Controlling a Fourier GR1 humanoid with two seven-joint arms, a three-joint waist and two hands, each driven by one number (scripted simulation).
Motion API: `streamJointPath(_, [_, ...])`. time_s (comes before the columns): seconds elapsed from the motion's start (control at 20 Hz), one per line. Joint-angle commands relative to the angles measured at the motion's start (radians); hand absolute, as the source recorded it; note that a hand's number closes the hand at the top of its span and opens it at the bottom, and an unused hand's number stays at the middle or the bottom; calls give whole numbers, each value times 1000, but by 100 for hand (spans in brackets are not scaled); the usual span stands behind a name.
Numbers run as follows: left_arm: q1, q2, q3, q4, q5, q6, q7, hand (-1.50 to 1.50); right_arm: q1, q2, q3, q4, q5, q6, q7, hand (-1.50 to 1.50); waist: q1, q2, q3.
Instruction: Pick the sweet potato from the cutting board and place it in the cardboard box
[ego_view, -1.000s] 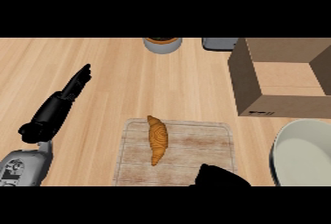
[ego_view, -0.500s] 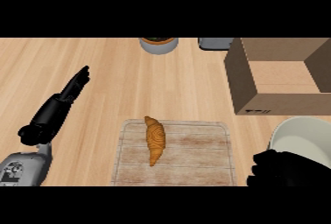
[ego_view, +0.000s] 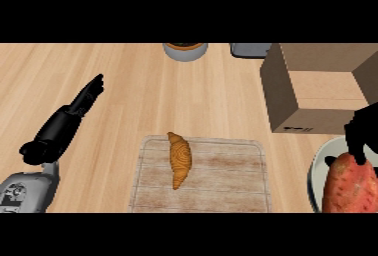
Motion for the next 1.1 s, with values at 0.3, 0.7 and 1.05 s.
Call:
streamJointPath(0.3, [-14, -55, -43, 19, -41, 4, -15, 0, -336, 70, -41, 493, 90, 66, 0, 150, 33, 7, 0])
streamJointPath(0.7, [-54, -23, -23, -39, -4, -45, 31, 0, -483, 0, 91, 888, 270, 247, -152, 150, 78, 19, 2])
streamJointPath(1.05, [-109, -51, -27, 29, -41, -15, 23, 0, -668, 7, 206, 1154, 462, 327, -295, 150, 74, 24, 2])
